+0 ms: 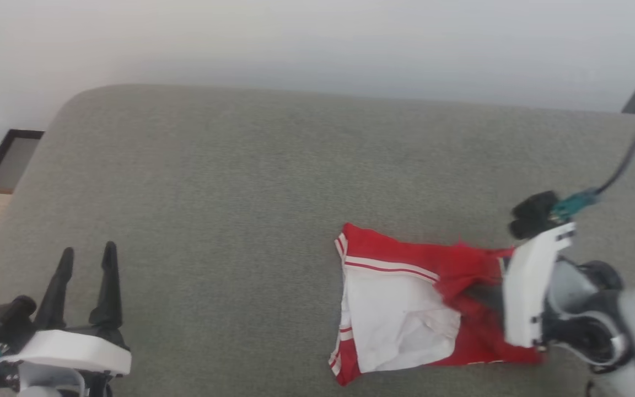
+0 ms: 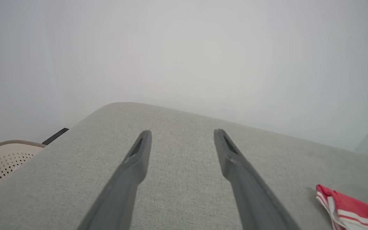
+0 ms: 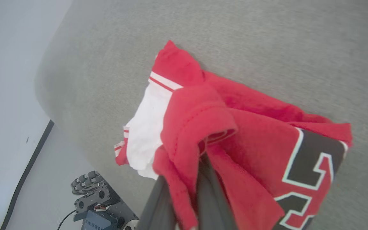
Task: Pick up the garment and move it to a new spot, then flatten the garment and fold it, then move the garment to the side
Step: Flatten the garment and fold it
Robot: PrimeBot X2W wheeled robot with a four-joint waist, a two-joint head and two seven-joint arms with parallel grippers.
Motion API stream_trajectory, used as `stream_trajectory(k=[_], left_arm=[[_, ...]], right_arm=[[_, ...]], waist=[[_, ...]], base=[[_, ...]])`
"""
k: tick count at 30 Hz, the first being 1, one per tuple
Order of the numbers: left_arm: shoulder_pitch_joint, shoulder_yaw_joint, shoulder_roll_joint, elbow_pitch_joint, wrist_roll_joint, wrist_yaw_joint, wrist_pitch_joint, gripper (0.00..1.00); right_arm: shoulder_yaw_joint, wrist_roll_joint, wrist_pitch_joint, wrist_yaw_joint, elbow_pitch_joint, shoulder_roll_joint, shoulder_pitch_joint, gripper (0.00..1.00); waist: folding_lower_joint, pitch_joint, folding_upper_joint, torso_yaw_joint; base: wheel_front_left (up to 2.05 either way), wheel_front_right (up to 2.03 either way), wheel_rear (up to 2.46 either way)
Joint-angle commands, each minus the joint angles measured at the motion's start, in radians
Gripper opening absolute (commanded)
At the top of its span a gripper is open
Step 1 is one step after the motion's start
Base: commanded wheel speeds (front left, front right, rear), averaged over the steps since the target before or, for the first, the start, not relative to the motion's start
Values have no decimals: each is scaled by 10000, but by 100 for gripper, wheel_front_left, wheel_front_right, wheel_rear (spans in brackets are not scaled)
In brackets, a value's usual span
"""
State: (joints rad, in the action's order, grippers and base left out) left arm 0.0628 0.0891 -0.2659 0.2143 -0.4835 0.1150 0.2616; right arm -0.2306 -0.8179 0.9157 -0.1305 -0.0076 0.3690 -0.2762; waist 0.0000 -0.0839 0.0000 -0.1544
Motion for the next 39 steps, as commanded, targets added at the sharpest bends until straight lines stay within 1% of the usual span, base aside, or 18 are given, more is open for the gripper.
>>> stream_trajectory(k=[1, 8, 11, 12, 15, 16, 17, 18, 23, 27, 33, 39], left_arm=[[167, -137, 54, 91, 44, 41, 41, 100], [426, -464, 147, 354, 35, 106, 41, 100], [510, -524, 183, 424, 0, 121, 42, 100], [510, -524, 183, 424, 0, 121, 42, 100], [522, -558, 220, 505, -43, 139, 42, 100], [533, -552, 230, 512, -73, 143, 42, 100], [528, -537, 235, 517, -88, 147, 42, 100], [514, -514, 251, 524, -116, 142, 42, 100], [288, -368, 182, 444, -252, 140, 43, 100], [162, -206, 138, 330, -275, 145, 43, 100], [-70, -73, 48, 167, -304, 148, 42, 100], [-311, 12, -60, 34, -309, 150, 42, 100]], right_arm=[[-352, 141, -192, -3, 177, -233, -170, 0], [-1494, 698, -975, -3, 1389, -772, -687, 0], [-1852, 1005, -1404, -3, 2031, -816, -972, 0], [-1852, 1005, -1404, -3, 2031, -816, -972, 0], [-2178, 1081, -1747, -3, 2615, -960, -1210, 0], [-2273, 1067, -1870, -3, 2733, -985, -1309, 16], [-2371, 1015, -1972, -3, 2864, -1006, -1397, 47], [-2495, 964, -2076, -3, 2885, -989, -1475, 100], [-2840, 439, -2356, -1, 2697, -703, -1717, 100], [-2774, 186, -2715, -3, 2223, -298, -1782, 100], [-2220, 370, -3623, -3, 1791, 315, -1525, 100], [-1347, 672, -4966, -3, 1569, 743, -1043, 100]], waist=[[0, 115, 0, -309], [0, 190, 0, -864], [0, 201, 0, -1016], [0, 201, 0, -1016], [0, 216, 0, -1087], [0, 227, 0, -1093], [0, 240, 0, -1089], [0, 259, 0, -1075], [0, 384, 0, -806], [0, 469, 0, -477], [0, 616, 0, 74], [0, 760, 0, 604]], base=[[0, 0, 0], [0, 0, 0], [0, 0, 0], [0, 0, 0], [0, 0, 0], [0, 0, 0], [0, 0, 0], [0, 0, 0], [0, 0, 0], [0, 0, 0], [0, 0, 0], [0, 0, 0]])
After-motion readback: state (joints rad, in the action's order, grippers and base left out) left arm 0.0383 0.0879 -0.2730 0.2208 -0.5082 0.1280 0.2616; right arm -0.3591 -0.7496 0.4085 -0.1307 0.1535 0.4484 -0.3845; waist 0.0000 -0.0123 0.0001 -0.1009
